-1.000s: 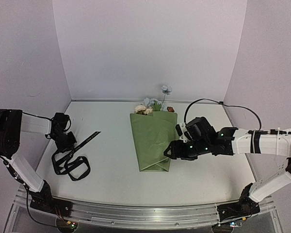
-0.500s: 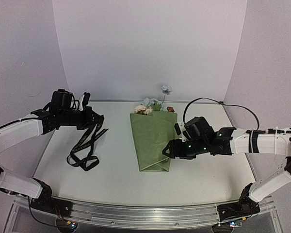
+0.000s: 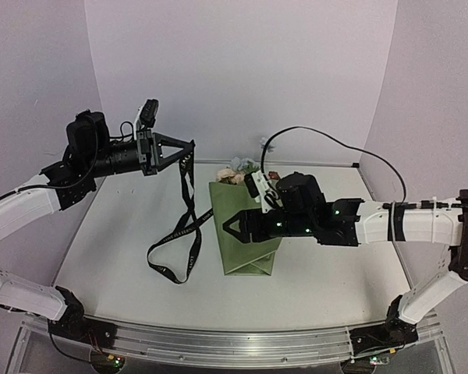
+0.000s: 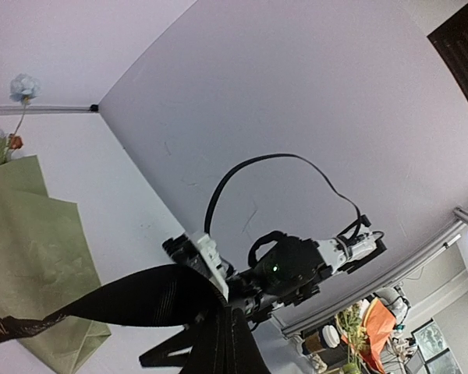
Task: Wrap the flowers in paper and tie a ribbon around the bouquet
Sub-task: Pass from the left arm to the right
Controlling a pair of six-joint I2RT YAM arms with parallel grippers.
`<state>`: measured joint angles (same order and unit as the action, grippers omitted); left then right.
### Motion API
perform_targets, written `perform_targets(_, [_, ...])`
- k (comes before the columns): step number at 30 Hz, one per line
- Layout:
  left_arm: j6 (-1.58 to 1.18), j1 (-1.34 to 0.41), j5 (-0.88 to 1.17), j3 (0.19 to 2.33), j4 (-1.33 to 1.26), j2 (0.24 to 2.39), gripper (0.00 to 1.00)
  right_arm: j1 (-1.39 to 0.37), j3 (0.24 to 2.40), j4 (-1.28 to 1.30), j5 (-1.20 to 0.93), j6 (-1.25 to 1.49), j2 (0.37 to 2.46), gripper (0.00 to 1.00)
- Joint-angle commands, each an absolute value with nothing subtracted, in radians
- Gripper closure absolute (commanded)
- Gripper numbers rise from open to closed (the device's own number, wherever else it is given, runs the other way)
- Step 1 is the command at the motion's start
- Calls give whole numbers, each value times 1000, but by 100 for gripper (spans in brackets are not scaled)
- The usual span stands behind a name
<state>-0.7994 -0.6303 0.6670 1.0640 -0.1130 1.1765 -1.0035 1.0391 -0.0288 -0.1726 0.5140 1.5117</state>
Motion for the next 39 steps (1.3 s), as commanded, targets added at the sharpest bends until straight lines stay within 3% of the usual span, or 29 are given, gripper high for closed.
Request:
perform_targets(1, [-837,-650,730,1151,-182,1214,100,-1042,1112,-173,-150,404,1532,33])
perform_targets(11, [-880,-672,902,1102,-285,1243,100,-1042,1182,-87,-74,260,1498,27])
perform_targets(26, [-863,-675,911,1097,-260,1211,100,-1042,1438,-145,-6,185,1819,27])
perform_targets(28, [-852,-675,902,1094,-245,1206,100,-1042,1442,-157,63,175,1830,39])
perform_targets(30, [-842,-675,885,1086,-224,1201,98,-1042,1438,-158,138,160,1823,78])
perform_targets(31, [-837,-675,869,1079,-210,1198,96,-1042,1428,-155,185,149,1809,92])
perform_targets(32, [-829,-675,851,1074,-192,1196,93,-1042,1417,-148,237,134,1789,100])
perform_targets(39, [-688,-674,491,1089,163,1184,53,-1042,1312,51,544,-111,1563,100])
